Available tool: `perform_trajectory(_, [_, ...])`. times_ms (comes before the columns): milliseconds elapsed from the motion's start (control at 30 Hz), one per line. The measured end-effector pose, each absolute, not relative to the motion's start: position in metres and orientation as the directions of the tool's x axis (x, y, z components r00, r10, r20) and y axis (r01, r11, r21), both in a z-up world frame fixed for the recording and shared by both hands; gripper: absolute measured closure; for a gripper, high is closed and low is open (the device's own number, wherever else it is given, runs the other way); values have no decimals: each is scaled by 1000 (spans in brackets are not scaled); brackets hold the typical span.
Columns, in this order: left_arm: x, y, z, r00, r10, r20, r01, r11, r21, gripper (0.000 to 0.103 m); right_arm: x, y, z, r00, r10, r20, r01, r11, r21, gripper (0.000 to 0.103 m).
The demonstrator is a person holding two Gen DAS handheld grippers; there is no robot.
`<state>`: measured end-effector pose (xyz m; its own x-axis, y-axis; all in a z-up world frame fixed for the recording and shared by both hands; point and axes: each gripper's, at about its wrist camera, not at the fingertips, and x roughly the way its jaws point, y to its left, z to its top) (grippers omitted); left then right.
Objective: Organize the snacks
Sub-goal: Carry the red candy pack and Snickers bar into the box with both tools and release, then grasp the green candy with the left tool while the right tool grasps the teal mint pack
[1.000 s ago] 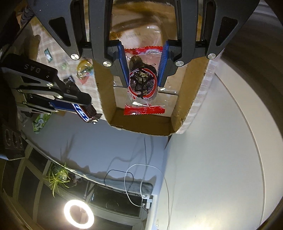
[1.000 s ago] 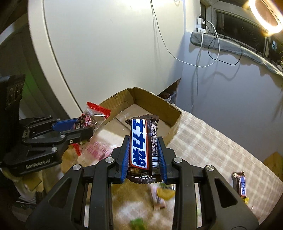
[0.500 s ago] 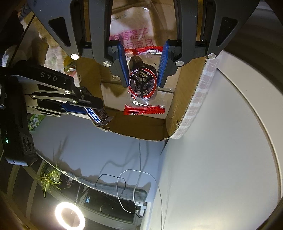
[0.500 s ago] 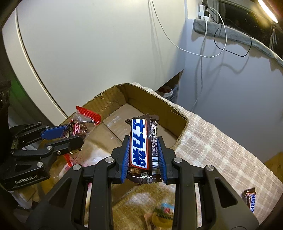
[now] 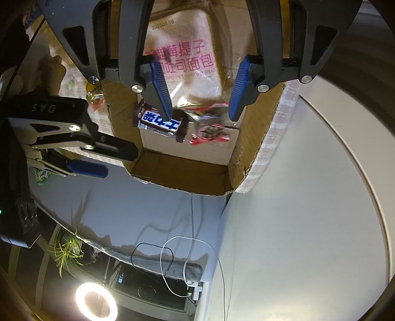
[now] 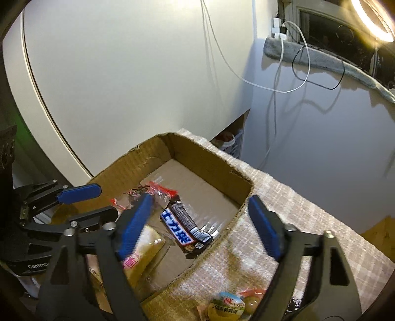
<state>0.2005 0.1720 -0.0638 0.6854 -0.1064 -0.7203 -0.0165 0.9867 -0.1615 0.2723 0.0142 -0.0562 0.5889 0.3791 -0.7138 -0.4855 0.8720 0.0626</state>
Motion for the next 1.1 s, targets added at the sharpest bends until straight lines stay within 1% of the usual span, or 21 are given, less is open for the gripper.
perform_trajectory(67, [198, 171, -62, 689, -108, -717, -14, 987, -163, 53, 269, 11, -51, 597, 382, -706, -481, 874, 66, 13])
perform_trajectory(333, [177, 160, -47, 710, -141, -690, 22, 984, -179, 49, 247, -8, -31, 627, 363, -689, -457, 888, 52, 10])
perform_trajectory(400, [169, 154, -42, 718, -146, -680, 31, 984, -178, 45, 239, -15, -26, 636, 358, -684, -451, 891, 47, 10])
perform_trajectory(767, [133, 113, -30, 713, -210, -669, 99, 975, -199, 45, 182, -72, -9, 667, 336, -665, -398, 915, 63, 10])
perform_trajectory(1100, [104, 58, -45, 657, -295, -694, 195, 955, -221, 45, 121, -157, -22, 682, 265, -682, -286, 954, 86, 10])
